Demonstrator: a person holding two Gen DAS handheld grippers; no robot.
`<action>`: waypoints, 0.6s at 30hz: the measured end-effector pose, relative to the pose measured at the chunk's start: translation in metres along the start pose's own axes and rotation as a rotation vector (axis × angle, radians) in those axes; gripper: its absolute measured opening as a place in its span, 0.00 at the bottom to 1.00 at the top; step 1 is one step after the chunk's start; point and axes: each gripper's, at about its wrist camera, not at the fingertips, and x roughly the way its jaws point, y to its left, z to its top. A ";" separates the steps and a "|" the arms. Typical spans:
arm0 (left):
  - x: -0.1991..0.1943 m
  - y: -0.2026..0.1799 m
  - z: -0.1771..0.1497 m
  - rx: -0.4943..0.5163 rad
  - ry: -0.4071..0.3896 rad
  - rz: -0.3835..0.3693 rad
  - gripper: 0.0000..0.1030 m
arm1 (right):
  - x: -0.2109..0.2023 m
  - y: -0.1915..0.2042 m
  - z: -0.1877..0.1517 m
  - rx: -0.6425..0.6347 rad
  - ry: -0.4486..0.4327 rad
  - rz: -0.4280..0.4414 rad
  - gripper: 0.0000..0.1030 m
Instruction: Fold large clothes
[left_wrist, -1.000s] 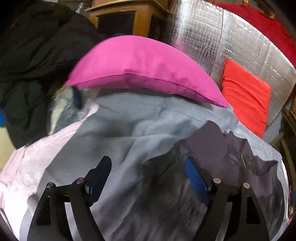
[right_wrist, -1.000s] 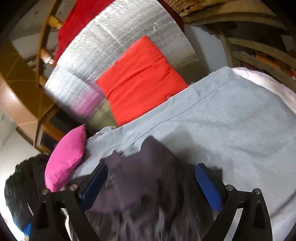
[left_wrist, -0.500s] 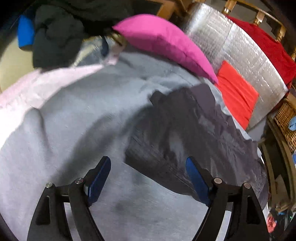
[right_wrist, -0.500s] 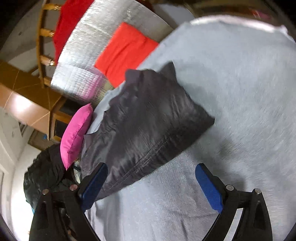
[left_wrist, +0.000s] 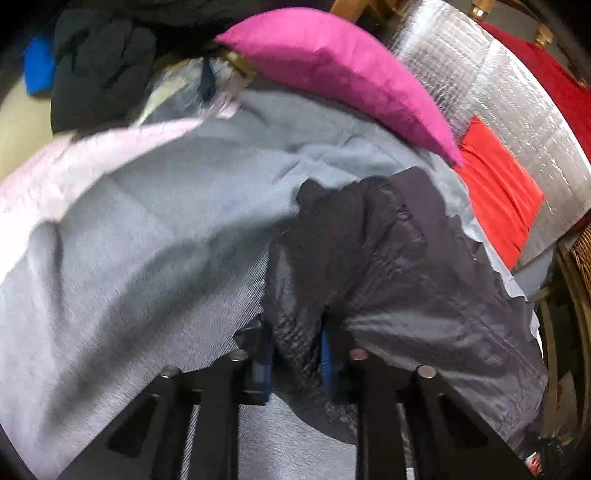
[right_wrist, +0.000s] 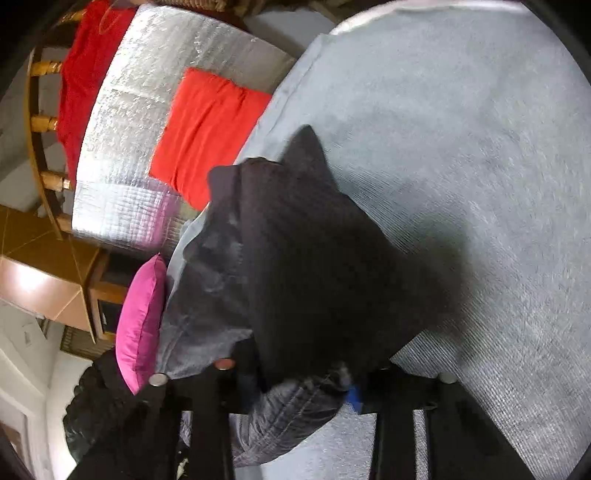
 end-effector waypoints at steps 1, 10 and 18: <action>-0.005 -0.002 0.002 0.009 -0.011 0.002 0.16 | -0.004 0.008 0.001 -0.032 -0.007 -0.007 0.25; -0.063 0.024 -0.041 0.043 -0.027 -0.011 0.16 | -0.054 0.032 -0.010 -0.163 -0.014 -0.020 0.21; -0.063 0.080 -0.050 0.016 0.046 -0.110 0.68 | -0.076 -0.037 -0.030 -0.145 0.069 -0.075 0.65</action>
